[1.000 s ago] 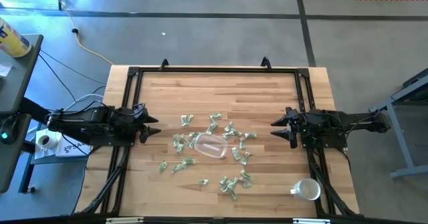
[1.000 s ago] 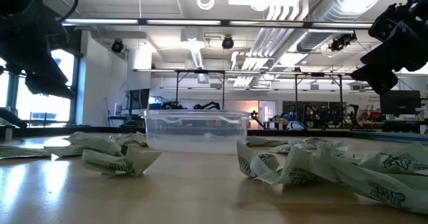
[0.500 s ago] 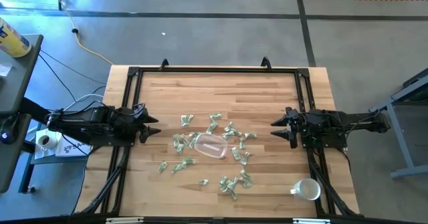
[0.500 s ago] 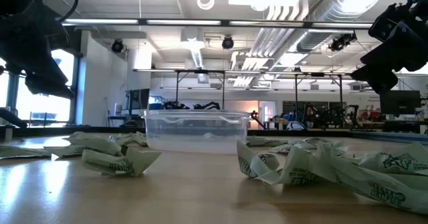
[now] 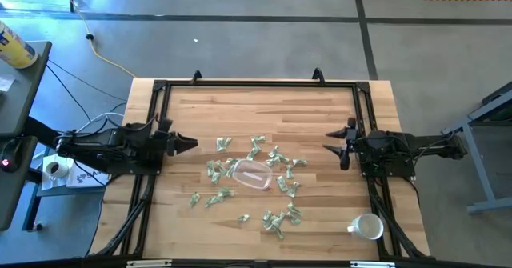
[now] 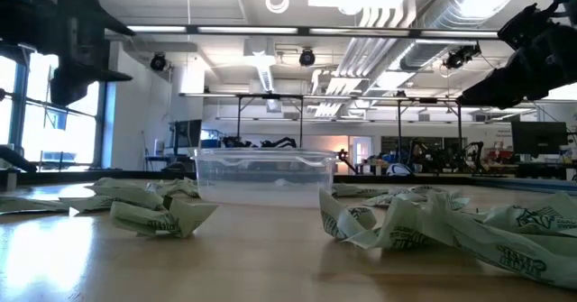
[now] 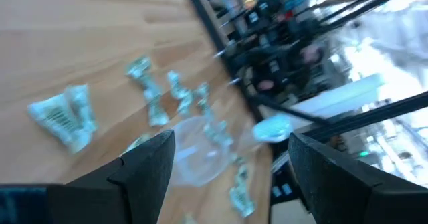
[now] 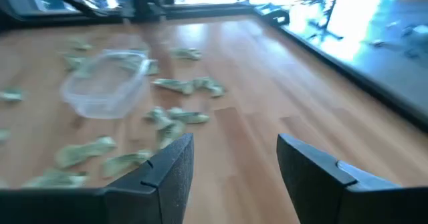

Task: Pick and place Stevia / Truvia into bins
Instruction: Put the green stevia packet into the transparent bin

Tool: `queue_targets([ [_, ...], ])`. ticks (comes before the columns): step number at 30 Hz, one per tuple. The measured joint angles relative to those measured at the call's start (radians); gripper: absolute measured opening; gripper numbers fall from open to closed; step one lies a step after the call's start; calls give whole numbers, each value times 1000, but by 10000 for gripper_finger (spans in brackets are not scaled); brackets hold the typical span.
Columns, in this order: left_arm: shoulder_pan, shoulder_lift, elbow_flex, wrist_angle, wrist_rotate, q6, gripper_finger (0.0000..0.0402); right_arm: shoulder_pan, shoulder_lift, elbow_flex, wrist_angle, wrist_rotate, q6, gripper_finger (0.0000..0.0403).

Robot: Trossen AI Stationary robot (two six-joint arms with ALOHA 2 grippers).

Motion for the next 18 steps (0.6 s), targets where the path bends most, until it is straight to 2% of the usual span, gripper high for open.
queue_targets([
  [4,0,0,0,78,-17,-8,328,-4,0,0,3,69,-106,206],
  [7,0,0,0,100,-18,2,328,-5,-1,0,3,111,-127,205],
  [13,0,0,0,93,-76,110,328,-5,0,0,1,79,-128,206],
  [18,0,0,0,93,-114,130,328,-5,0,0,0,60,-128,204],
])
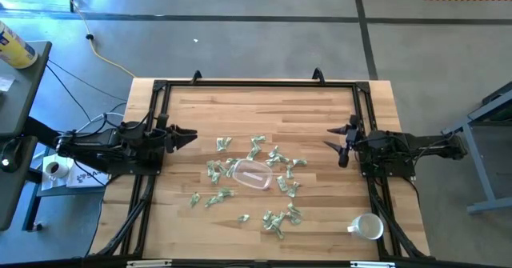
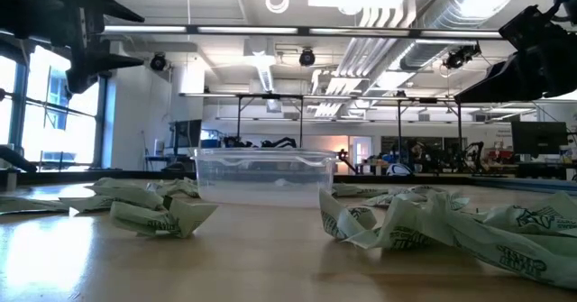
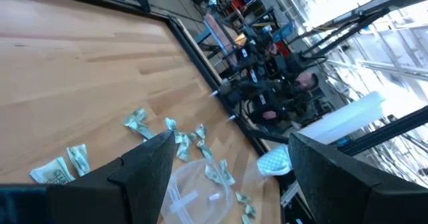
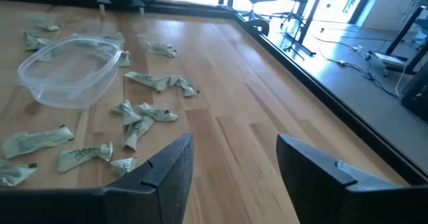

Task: Pick and place Stevia / Truvia into bins
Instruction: Put the green stevia packet into the transparent bin

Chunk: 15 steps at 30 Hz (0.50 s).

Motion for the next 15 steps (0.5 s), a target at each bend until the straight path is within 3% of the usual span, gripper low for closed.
queue_targets([
  [15,0,0,0,-95,18,34,328,0,0,0,-1,-7,0,206],
])
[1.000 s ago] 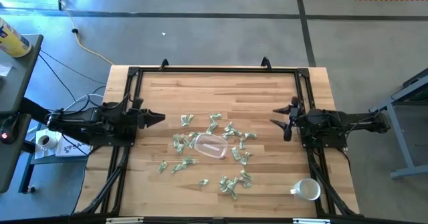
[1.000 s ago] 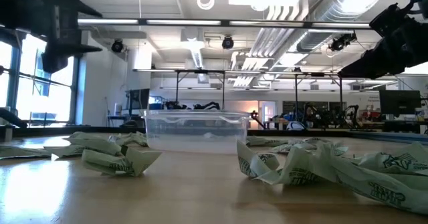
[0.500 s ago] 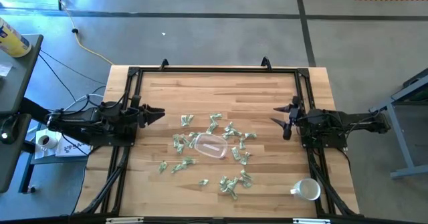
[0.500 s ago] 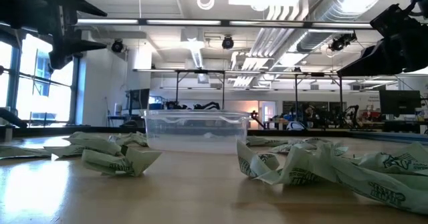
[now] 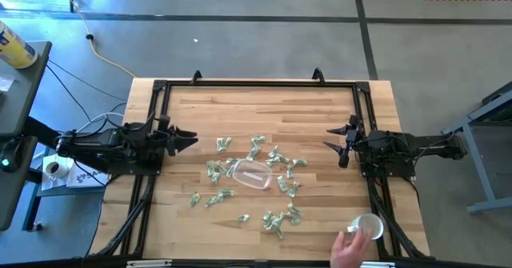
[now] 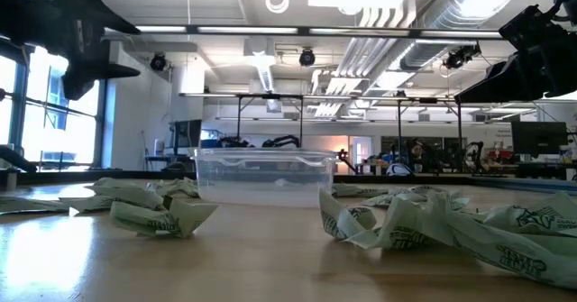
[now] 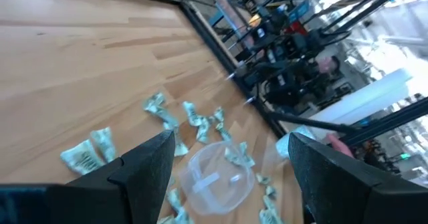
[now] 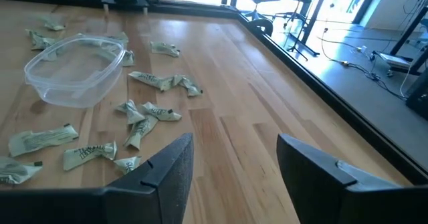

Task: Pick and place Stevia / Truvia into bins
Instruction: Put the green stevia packet into the transparent bin

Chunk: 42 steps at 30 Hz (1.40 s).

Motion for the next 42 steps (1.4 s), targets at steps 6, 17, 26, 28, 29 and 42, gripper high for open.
queue_targets([
  [6,0,0,0,4,0,-32,328,0,0,0,0,0,0,205],
  [17,0,0,0,-12,0,-34,328,0,0,0,0,-1,0,206],
  [26,0,0,0,3,-1,-53,328,0,0,0,0,-1,0,206],
  [28,0,0,0,1,-1,-53,328,0,0,0,0,-1,0,206],
  [29,0,0,0,0,-1,-53,328,0,0,0,0,-1,0,206],
  [42,0,0,0,58,20,-236,328,0,0,-5,178,16,4,204],
])
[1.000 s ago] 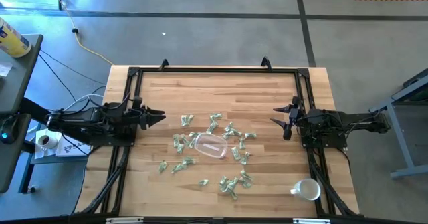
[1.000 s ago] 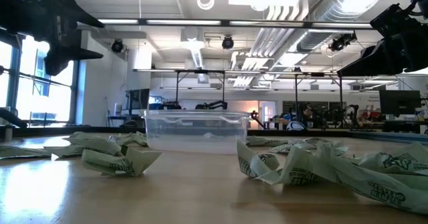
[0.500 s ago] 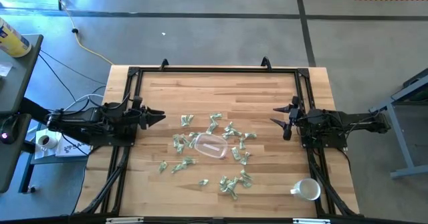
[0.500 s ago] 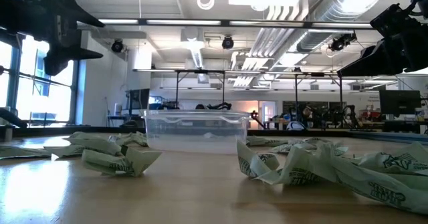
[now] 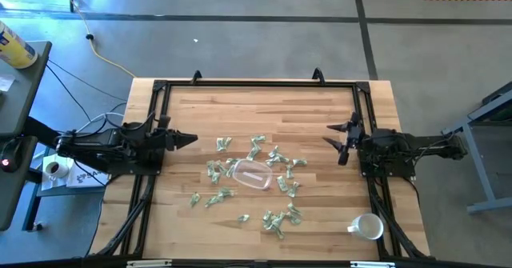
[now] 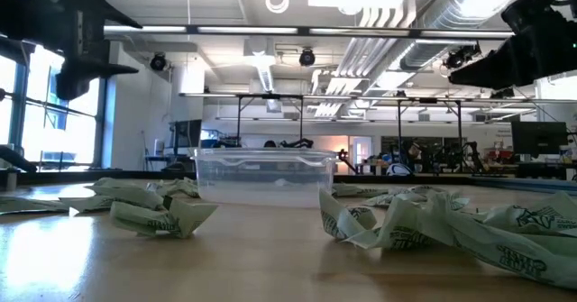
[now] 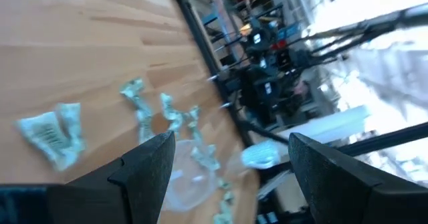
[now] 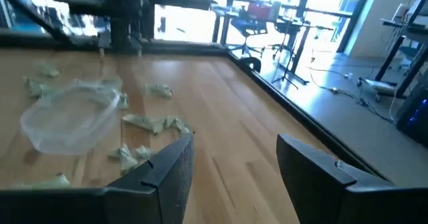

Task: Pick and place Stevia / Truvia into bins
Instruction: Put the green stevia packet into the transparent bin

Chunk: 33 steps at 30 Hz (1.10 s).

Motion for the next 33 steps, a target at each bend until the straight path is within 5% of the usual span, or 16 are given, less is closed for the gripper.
queue_targets([
  [8,0,51,0,334,-21,-9,328,0,5,1,447,39,651,205],
  [16,0,234,0,578,-45,19,328,1,6,3,853,-22,651,204],
  [20,0,328,0,598,43,-15,328,2,12,4,945,-84,594,204],
  [26,-1,426,0,597,139,-63,328,4,184,90,406,10,793,195],
  [33,0,454,0,577,189,-56,328,-65,629,277,-93,-302,749,189],
])
